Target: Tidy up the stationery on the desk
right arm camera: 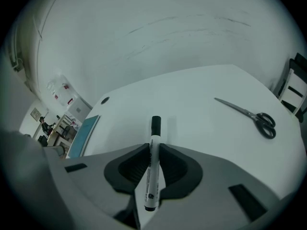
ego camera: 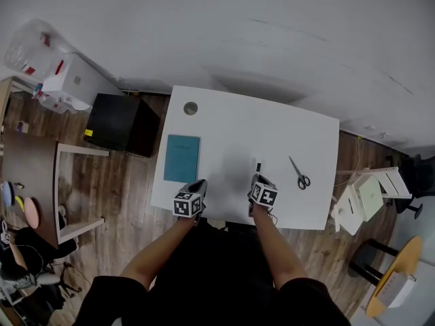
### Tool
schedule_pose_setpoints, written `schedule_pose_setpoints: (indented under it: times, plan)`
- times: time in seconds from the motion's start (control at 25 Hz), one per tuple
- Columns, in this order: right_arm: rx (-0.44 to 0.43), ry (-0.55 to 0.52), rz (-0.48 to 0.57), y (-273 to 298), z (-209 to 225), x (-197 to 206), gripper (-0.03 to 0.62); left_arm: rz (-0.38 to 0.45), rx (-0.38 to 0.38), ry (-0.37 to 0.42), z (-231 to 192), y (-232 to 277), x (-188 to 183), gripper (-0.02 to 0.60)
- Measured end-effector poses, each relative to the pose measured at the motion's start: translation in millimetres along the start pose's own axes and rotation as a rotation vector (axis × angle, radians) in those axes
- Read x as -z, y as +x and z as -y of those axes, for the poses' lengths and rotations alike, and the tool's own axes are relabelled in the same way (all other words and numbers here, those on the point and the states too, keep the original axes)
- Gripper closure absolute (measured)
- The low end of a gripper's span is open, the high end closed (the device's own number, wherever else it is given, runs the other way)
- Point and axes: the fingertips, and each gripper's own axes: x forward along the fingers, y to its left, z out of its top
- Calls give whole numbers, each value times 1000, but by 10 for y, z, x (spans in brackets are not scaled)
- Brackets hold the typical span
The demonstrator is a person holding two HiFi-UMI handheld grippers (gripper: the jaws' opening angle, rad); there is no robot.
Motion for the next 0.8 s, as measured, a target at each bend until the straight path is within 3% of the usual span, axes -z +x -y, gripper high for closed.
schedule_pose_setpoints:
  times: [0.28, 0.8]
  plan:
    - [-77, -96, -10, 273, -966, -69, 513, 6, -10, 19, -454, -232, 19, 568]
    - [-151, -74, -40, 729, -2138, 1, 513, 25, 37, 12, -1053, -562, -83, 568]
